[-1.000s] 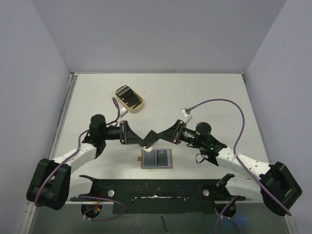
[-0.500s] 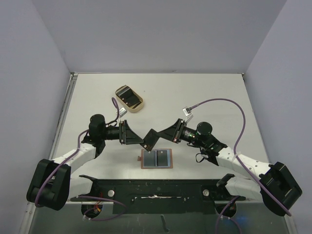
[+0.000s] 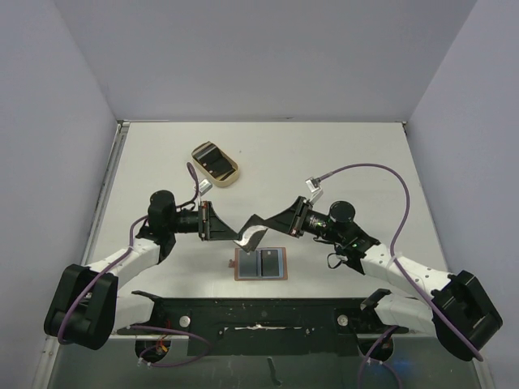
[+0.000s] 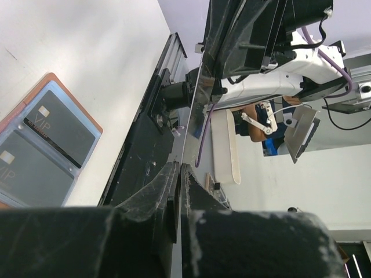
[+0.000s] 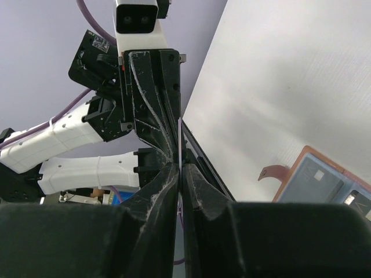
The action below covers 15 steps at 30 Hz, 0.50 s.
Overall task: Put the credit cards into the card holder
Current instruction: Adjust the credit card.
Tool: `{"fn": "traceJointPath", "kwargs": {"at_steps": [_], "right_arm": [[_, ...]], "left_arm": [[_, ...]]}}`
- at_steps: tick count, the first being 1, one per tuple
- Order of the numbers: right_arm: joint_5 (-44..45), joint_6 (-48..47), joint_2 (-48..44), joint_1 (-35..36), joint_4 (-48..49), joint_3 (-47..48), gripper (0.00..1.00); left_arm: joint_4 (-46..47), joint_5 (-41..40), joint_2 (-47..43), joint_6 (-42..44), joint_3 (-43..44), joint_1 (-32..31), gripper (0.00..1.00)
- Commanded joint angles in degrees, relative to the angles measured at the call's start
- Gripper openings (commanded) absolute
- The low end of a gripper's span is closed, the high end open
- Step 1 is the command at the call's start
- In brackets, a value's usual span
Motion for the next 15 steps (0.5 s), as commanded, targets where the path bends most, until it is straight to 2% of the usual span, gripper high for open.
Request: {"fn": "traceJointPath", "kwargs": {"at_steps": [1, 10, 15], "right_arm": [[-2.6, -0.6, -3.3, -2.2, 1.2, 1.0, 0.09], [-3.2, -1.4, -5.0, -3.3, -0.4, 0.2, 0.02], [4.4, -7.4, -9.6, -4.1, -14.5, 2.1, 0.00]], "left_arm": [[1.3, 2.0, -0.6, 1.6, 0.5, 0.2, 0.00], [-0.6, 1.6, 0.1, 3.3, 1.2, 0.1, 0.00], [-4.7, 0.0, -2.1, 5.5, 3.4, 1.0, 0.00]]}}
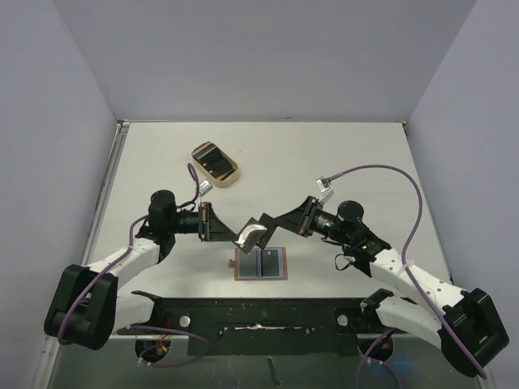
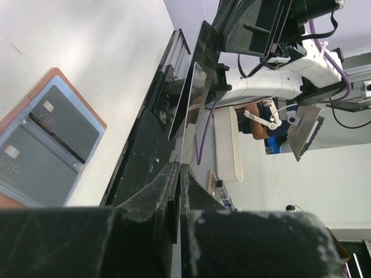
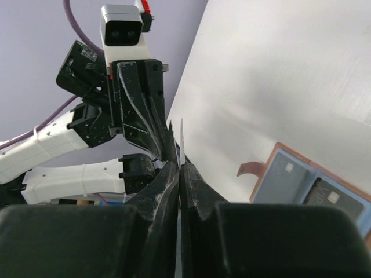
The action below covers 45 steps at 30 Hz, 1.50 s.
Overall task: Put the credit cards into the card holder
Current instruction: Adjust the credit card, then place the credit card in the storage box.
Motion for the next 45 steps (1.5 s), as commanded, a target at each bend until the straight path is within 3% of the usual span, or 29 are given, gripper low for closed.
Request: {"fn": "traceJointPath", "kwargs": {"at_steps": [1, 4, 7, 10, 16, 21, 32, 45], "right_arm": [[6.4, -6.0, -5.8, -0.7, -10.5, 2.3, 0.00], [9.7, -8.8, -7.5, -0.9, -16.8, 3.5, 0.00], [11.2, -11.0, -8.3, -1.0, -20.6, 4.4, 0.00], [11.8, -12.7, -8.8, -1.1, -22.5, 4.8, 0.00], [11.1, -14.5, -9.3, -1.2, -22.8, 4.8, 0.00], [10.4, -15.8, -10.6, -1.3, -23.2, 5.1, 0.00], [11.3, -17.0, -12.5, -1.3, -25.6, 6.0, 0.00], [12.9, -16.6, -13.0, -1.4, -27.0, 6.4, 0.00]], "left_arm": [[-5.1, -1.9, -2.9, 5.1, 4.3, 1.3, 0.00], [-17.5, -7.7, -4.0, 15.9, 8.9, 2.4, 0.00], [-34.6, -17.4, -3.3, 32.4, 16.6, 2.5, 0.00], [-44.8, -28.1, -0.6, 43.2, 24.7, 2.6, 0.00], [-52.3, -47.2, 8.8, 57.3, 39.9, 3.0, 0.00], [-50.9, -57.3, 17.1, 67.9, 47.2, 3.7, 0.00], [-47.4, -59.8, 34.4, 80.2, 58.9, 5.8, 0.00], [-45.9, -56.7, 41.0, 81.9, 64.8, 6.1, 0.00]]}}
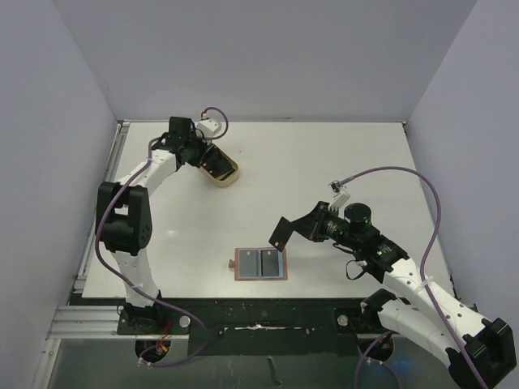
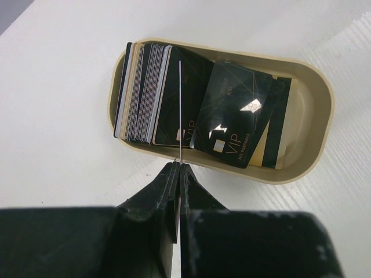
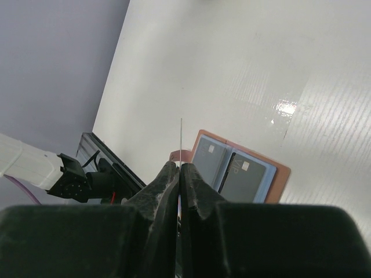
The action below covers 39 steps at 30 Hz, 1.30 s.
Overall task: Put the credit cards into the card holder
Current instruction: Place the credit card in the storage box.
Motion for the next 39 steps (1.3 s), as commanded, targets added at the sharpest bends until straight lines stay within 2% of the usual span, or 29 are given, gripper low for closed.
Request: {"fn": "traceJointPath", "kwargs": {"at_steps": [1, 11, 14, 22, 25, 30, 34, 39], "right_arm": [[1.3, -0.6, -1.0, -0.3, 1.3, 2.9, 0.00], [1.6, -0.7, -0.4, -0.4, 1.0, 3.6, 0.00], [1.8, -0.7, -0.5, -0.3, 0.7, 3.7, 0.01], [2.5, -0.9, -1.3, -0.3, -0.6, 3.8, 0.01], [2.4, -1.0, -1.0, -0.4, -0.8, 3.6, 0.01], [1.7, -1.0, -0.1, -0.3, -1.4, 3.4, 0.01], [1.1, -1.1, 0.0, -0.2, -2.0, 2.8, 0.02], [-0.4, -1.6, 1.5, -0.1, -2.6, 2.4, 0.02]], "left_arm": [[3.1, 2.9, 0.6, 1.2, 4.2, 0.4, 0.00], [3.3, 4.1, 4.6, 2.5, 5.3, 0.7, 0.00], [3.4, 1.8, 5.7, 2.4, 6.1, 0.7, 0.00], [3.9, -3.7, 5.5, 2.7, 6.3, -0.4, 0.27], [3.4, -4.9, 4.7, 1.6, 6.7, -1.3, 0.31], [2.1, -9.2, 2.5, -2.5, 7.7, -2.7, 0.32], [-1.5, -10.8, -1.4, -9.1, 8.8, -2.9, 0.32], [-6.3, -4.6, -7.8, -18.7, 7.3, -2.7, 0.31]]}}
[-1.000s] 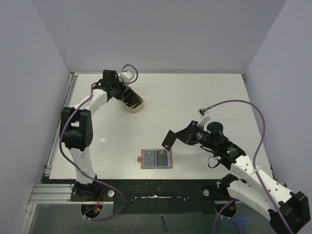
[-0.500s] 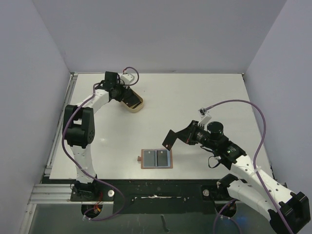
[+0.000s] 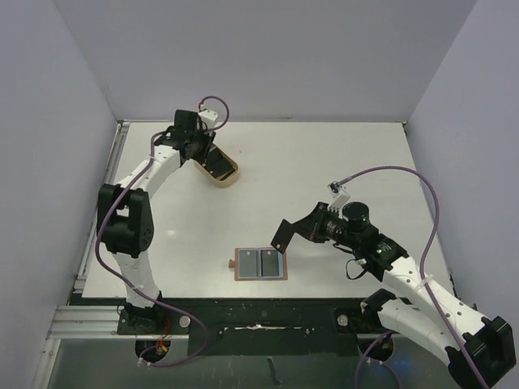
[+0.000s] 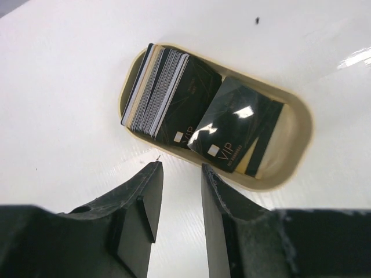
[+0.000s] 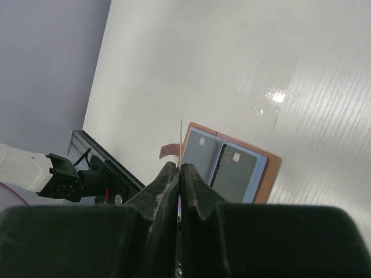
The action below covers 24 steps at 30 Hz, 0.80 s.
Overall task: Put the credit cards into the card holder
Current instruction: Place the credit card in the storage box, then insert the credit card into the card holder.
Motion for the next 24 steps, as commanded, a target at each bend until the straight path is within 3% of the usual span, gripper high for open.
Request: {"fn": "traceJointPath", "kwargs": {"at_steps": [1, 7, 15, 24], "right_arm": [[-2.0, -1.4, 1.3, -0.1, 1.2, 1.2, 0.02], [-5.0, -0.5, 4.0, 0.5, 4.0, 0.0, 0.02], [-7.6, 0.0, 10.4, 2.0, 8.5, -0.5, 0.02], [-8.4, -0.6, 18.3, 3.8, 11.7, 1.1, 0.01]], "left_arm": [[-2.4, 6.3, -10.2, -10.3, 1.2, 0.3, 0.31], [-2.0, 19.3, -19.1, -18.1, -8.1, 0.2, 0.30], [-0.5, 29.8, -29.7, -23.4, -25.2, -1.4, 0.27], [1.2, 31.4, -40.7, -26.7, -42.0, -4.6, 0.32]]}}
